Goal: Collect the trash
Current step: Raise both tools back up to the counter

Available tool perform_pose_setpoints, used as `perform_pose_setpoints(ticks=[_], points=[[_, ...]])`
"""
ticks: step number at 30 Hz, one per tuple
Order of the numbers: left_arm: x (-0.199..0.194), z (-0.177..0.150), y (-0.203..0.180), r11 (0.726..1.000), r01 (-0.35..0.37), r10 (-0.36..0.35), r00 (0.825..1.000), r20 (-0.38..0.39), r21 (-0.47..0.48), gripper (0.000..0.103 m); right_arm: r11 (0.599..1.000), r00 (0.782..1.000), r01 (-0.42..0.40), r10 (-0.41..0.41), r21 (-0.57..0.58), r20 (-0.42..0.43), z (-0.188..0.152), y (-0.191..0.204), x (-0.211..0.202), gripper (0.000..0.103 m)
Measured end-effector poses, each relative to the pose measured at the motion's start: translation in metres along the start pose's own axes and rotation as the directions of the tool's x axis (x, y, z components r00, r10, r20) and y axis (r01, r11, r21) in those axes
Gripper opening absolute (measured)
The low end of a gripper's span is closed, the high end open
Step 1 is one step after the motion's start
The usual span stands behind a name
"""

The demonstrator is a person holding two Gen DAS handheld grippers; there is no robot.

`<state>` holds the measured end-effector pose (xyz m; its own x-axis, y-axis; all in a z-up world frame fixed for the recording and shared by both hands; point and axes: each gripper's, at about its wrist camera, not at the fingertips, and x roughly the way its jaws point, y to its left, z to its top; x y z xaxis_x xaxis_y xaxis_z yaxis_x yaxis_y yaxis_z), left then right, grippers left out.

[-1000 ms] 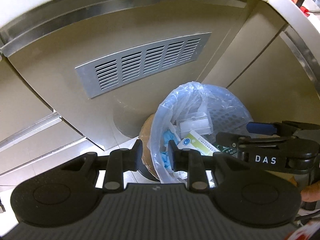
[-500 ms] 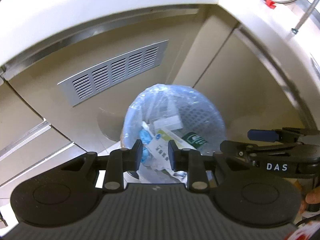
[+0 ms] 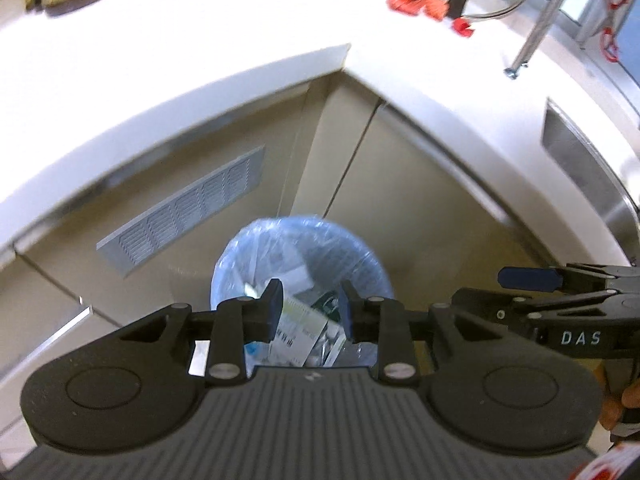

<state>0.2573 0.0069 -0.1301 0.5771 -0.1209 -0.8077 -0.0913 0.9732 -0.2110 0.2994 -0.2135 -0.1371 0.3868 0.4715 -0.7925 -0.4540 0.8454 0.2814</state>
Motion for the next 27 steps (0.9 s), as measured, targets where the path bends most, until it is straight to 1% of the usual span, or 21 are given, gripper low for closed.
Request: perform_pose_setpoints(ticks=[9,14,20,24,27], points=[[-0.021,0.028,-0.013,0.996,0.030,-0.037,0.996,0.080,0.079,0.028,0.998,0.991,0.024,-0.033,0.065,0.131,0.013,0.002,-0.034,0.075],[-0.021,0.051,-0.021,0.994,0.042,-0.054,0.992,0.114,0.103,0.029,0.996,0.981,0.058,-0.070,0.070,0.180,0.024,-0.001,-0.044,0.075],[-0.010,0.089,-0.041,0.989,0.046,-0.068,0.985,0.156,0.137,0.031,0.993,0.962,0.085,-0.102,0.077,0.253,0.054,-0.016,-0.054,0.075],[0.000,0.119,-0.057,0.989,0.037,-0.065,0.978,0.199,0.142,0.033,0.993,0.951,0.105,-0.117,0.060,0.286,0.080,-0.032,-0.050,0.075],[0.010,0.144,-0.068,0.991,0.034,-0.062,0.974,0.218,0.128,0.033,0.992,0.945,0.119,-0.128,0.049,0.302,0.106,-0.048,-0.043,0.075]])
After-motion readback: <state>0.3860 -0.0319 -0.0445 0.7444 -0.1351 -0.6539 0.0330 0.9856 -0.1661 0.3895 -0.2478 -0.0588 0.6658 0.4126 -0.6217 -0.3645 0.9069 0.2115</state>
